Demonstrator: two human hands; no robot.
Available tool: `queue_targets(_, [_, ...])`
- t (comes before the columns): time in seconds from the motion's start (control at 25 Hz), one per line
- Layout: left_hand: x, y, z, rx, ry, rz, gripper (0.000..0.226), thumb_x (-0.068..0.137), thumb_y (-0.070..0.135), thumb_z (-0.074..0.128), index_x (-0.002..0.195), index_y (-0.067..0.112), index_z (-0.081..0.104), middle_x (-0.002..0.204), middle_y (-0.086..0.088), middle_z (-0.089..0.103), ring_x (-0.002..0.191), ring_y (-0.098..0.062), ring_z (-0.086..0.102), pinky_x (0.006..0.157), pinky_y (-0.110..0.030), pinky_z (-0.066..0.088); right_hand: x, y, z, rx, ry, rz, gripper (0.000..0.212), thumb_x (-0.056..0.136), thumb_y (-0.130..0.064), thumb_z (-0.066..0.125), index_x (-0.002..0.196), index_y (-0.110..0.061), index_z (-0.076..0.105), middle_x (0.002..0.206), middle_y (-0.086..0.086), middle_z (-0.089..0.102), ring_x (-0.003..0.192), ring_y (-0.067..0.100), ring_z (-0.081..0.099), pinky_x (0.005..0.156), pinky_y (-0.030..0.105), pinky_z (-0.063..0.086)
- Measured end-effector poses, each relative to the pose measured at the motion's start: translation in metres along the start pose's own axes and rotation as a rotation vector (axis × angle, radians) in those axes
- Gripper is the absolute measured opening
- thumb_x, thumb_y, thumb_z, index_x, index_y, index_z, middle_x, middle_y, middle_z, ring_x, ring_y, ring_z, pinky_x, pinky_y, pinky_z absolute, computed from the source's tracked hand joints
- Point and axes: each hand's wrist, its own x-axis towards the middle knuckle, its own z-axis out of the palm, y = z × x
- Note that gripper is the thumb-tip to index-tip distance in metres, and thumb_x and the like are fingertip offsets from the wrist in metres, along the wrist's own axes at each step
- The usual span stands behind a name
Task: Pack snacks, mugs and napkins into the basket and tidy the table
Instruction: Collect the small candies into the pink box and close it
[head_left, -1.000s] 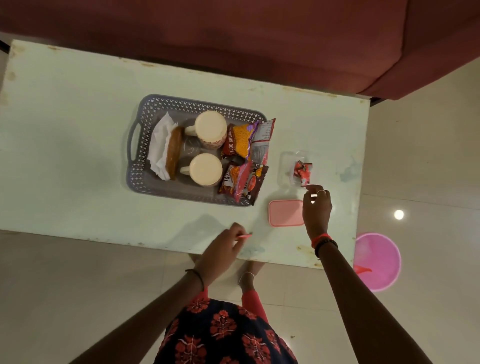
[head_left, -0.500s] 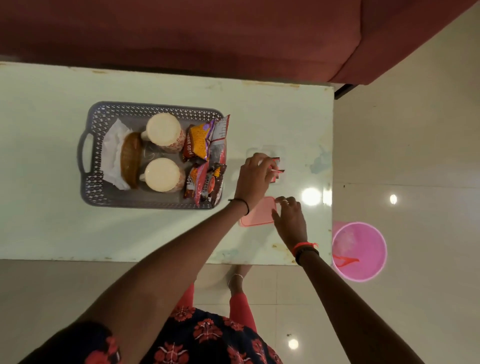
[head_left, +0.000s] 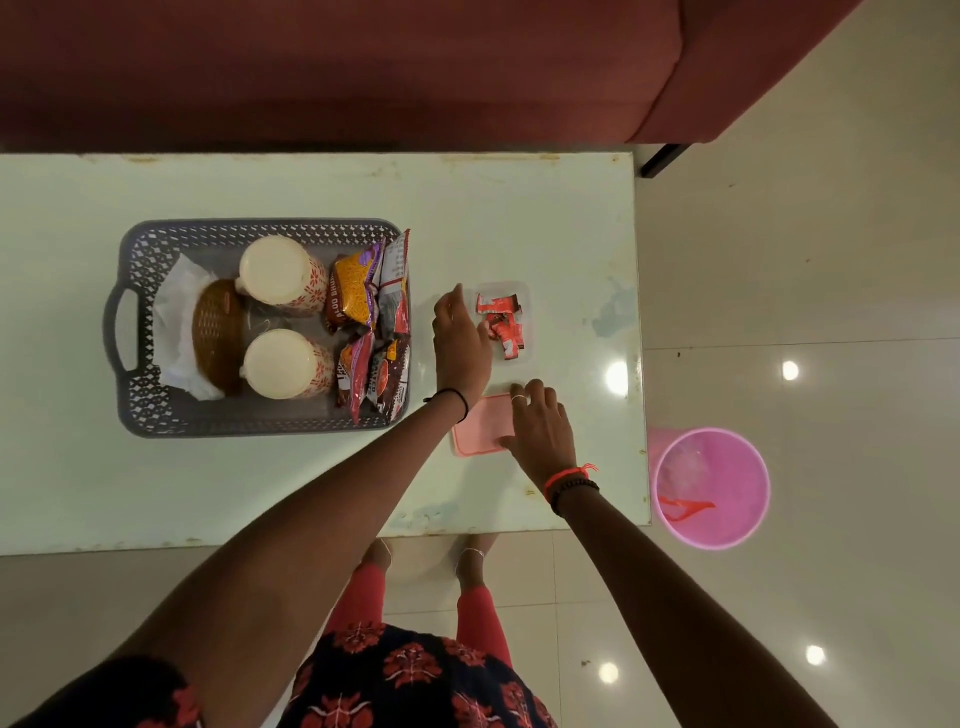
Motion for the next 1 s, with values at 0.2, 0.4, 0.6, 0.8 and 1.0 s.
queue_targets(0.2, [0.006,-0.007,-0.002,-0.05,-0.106,-0.096,0.042,0.096,0.007,0.038,0.137,0.002,0.038,0.134,-0.02,0.043,0.124,-0.033,0.044,0.104,-0.038,0.037,0.003,0.007,-0.009,0.187,-0.062,0.205,0.076,0.072,-0.028,0.078,0.132,-0.003,0.038,0.12,0.013,0.055,0.11,0.03,0.055,0.089,0.039,0.052])
queue_targets(0.4, [0.004,-0.011,-0.002,-0.122,-0.145,-0.127,0.037,0.094,0.007,0.042,0.131,0.004,0.047,0.122,-0.021,0.049,0.111,-0.032,0.053,0.094,-0.03,0.038,-0.011,0.046,-0.027,0.55,-0.069,0.423,0.024,0.082,-0.014,0.065,0.1,-0.001,0.058,0.102,0.017,0.069,0.093,0.032,0.064,0.077,0.036,0.051])
queue_targets(0.6, [-0.007,-0.023,-0.004,-0.155,-0.195,-0.156,0.036,0.093,0.012,0.047,0.128,0.007,0.051,0.116,-0.021,0.056,0.108,-0.029,0.055,0.088,-0.023,0.037,-0.018,0.066,-0.063,0.772,0.071,0.584,0.027,0.09,-0.016,0.055,0.11,-0.001,0.063,0.108,0.02,0.068,0.092,0.031,0.064,0.083,0.039,0.052])
queue_targets(0.8, [-0.017,-0.024,-0.008,-0.264,-0.192,-0.191,0.037,0.098,0.024,0.037,0.114,-0.002,0.058,0.11,-0.027,0.062,0.105,-0.037,0.059,0.096,-0.044,0.044,-0.005,0.028,-0.078,0.654,0.349,0.464,0.037,0.093,-0.018,0.048,0.128,-0.016,0.059,0.115,0.012,0.07,0.061,0.008,0.058,0.055,0.005,0.042])
queue_targets(1.0, [-0.019,-0.016,-0.015,-0.314,-0.179,-0.206,0.046,0.1,0.032,0.03,0.098,-0.003,0.06,0.093,-0.021,0.063,0.092,-0.033,0.061,0.089,-0.046,0.046,0.011,-0.022,-0.06,0.247,0.292,0.197,0.045,0.098,-0.027,0.043,0.142,-0.025,0.039,0.151,0.017,0.036,0.131,0.036,0.046,0.105,0.046,0.043])
